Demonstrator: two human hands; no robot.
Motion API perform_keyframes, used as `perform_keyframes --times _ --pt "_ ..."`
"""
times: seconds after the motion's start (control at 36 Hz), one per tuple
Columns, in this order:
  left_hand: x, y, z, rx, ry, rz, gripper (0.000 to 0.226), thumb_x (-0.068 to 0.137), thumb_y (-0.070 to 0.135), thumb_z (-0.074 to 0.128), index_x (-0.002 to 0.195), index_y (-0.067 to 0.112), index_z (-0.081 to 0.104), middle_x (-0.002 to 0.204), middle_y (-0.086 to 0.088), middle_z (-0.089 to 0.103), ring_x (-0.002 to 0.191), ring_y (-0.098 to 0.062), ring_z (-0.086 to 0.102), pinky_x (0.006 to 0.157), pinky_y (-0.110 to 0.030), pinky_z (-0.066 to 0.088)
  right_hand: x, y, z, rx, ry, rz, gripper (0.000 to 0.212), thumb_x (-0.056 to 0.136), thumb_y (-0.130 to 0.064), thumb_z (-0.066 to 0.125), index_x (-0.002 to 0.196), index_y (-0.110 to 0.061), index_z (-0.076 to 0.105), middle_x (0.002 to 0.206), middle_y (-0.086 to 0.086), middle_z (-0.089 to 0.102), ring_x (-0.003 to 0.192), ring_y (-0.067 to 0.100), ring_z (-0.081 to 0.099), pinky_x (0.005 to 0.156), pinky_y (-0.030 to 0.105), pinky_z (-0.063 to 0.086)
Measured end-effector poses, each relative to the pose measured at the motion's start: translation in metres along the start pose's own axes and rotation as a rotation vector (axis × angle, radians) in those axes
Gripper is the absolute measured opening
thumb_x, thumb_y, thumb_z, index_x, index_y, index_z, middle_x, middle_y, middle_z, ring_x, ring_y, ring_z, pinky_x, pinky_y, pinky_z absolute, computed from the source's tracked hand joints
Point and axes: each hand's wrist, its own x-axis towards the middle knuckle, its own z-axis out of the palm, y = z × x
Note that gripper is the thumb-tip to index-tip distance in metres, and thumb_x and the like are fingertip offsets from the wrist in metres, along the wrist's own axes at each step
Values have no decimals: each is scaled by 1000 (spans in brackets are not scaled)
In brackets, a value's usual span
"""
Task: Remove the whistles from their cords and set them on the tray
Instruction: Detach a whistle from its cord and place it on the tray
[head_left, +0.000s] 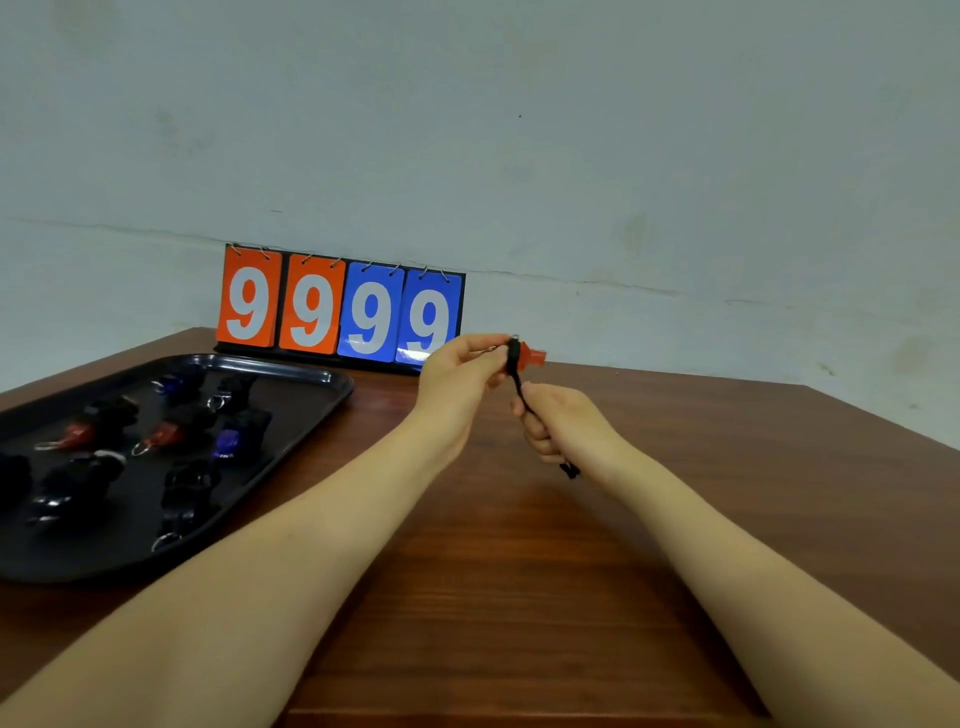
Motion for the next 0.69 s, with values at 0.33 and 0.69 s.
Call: perform_keyframes --times 0.33,0.69 --pt "8 -3 -20 735 -135 229 14 92 13 62 92 26 66 88 14 63 84 0 58 67 -4 44 3 5 -7 -122 289 -189 37 102 -23 40 76 -14 65 44 -13 42 44 3 35 52 22 28" --pt "-1 5 -12 237 -377 -98 15 92 1 57 105 2 66 99 -16 69 86 -20 66 72 -21 52 3 6 -19 -3 384 -159 21 95 -22 58 77 -19 69 43 -11 46 46 9 39 46 21 31"
